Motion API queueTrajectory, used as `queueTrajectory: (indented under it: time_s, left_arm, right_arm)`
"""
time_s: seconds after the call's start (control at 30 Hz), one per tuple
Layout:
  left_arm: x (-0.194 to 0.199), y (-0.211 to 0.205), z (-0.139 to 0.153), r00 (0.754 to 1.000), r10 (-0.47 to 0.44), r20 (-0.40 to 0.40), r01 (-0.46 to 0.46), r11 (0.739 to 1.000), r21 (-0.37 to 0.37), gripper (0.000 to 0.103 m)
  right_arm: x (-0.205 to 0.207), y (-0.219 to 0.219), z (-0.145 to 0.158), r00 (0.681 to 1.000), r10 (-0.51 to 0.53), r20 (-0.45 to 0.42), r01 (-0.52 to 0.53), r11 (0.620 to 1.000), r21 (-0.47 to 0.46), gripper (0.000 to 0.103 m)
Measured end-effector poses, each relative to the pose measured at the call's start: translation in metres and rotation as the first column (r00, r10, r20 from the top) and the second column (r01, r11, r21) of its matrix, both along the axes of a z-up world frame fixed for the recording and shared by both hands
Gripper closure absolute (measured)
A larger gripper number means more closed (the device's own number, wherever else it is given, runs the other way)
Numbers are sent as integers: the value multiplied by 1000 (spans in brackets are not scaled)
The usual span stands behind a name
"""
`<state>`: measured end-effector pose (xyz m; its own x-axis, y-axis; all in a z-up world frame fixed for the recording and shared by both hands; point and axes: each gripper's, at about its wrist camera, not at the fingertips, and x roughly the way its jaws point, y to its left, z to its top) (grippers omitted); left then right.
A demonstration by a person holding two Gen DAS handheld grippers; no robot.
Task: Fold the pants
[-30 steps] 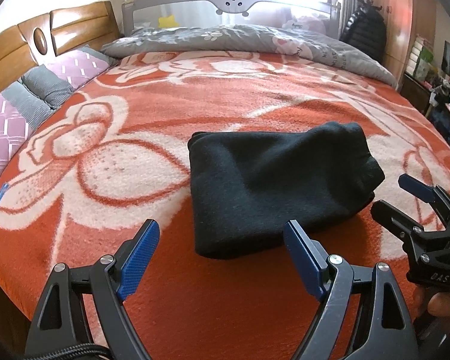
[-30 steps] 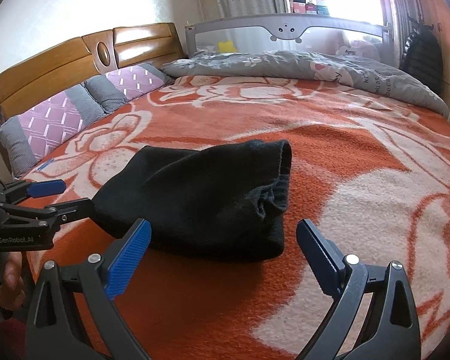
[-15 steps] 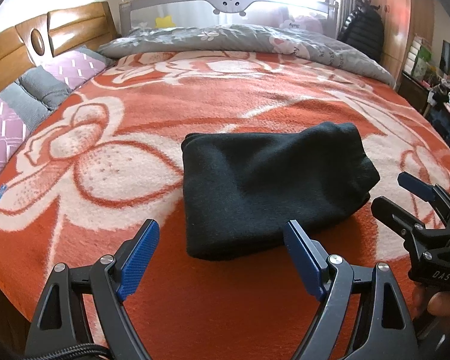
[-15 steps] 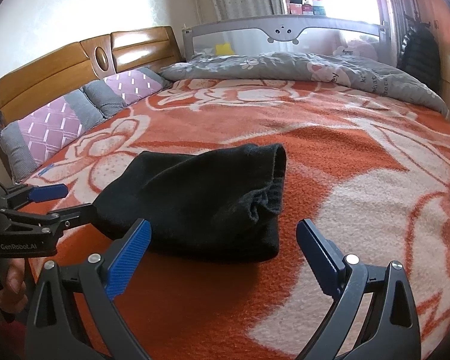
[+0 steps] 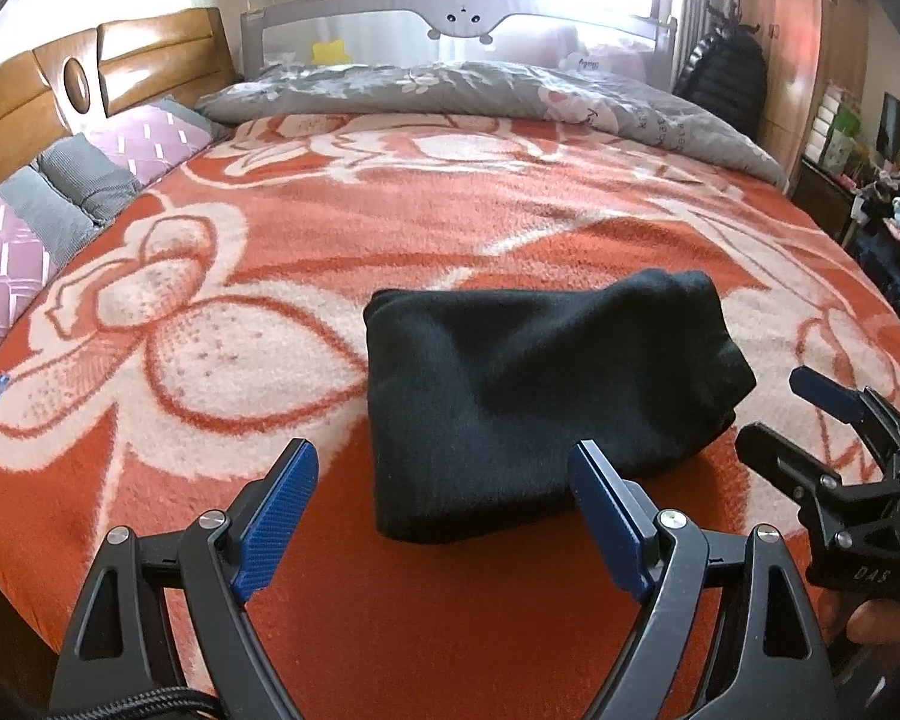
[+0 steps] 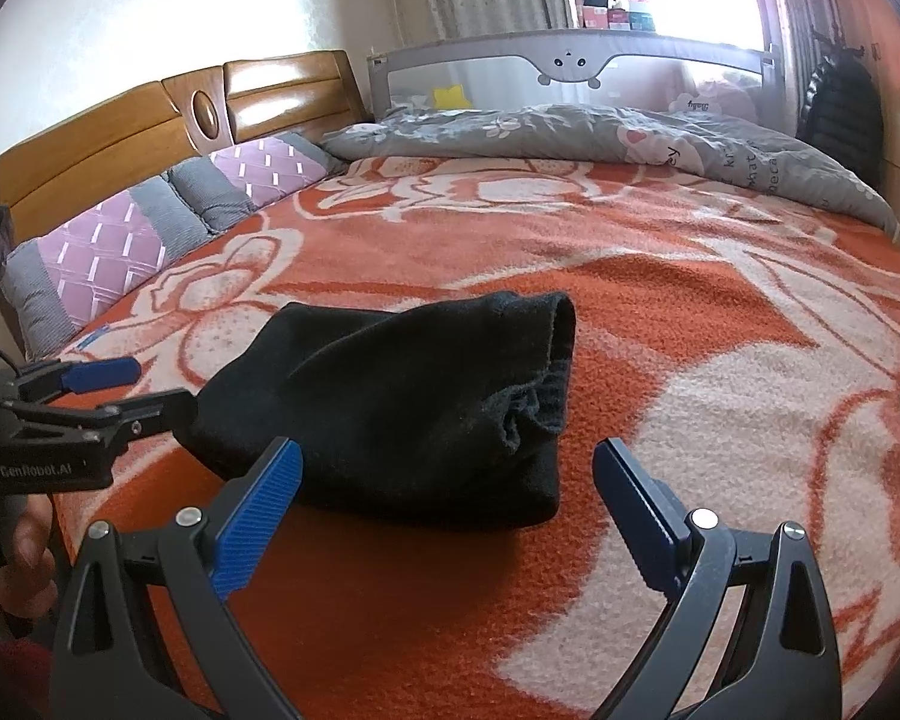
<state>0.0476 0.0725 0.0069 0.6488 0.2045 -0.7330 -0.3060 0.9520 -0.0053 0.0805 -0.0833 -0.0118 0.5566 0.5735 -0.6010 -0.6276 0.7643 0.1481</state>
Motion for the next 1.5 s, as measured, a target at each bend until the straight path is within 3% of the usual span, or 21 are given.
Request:
queueTrajectory:
  time_s: [0.43,1.5]
  left_arm:
    - [6,4,-11,998,13,-63,-13,1000,-8,17]
    - [9,-2,4,999,14,-52,-14,1000,12,17]
  right_arm:
    - [5,5,-5,999,6,-35,-7,1000,-18,5]
    - [13,2,-1,999,13,-53,-12,1000,13,5]
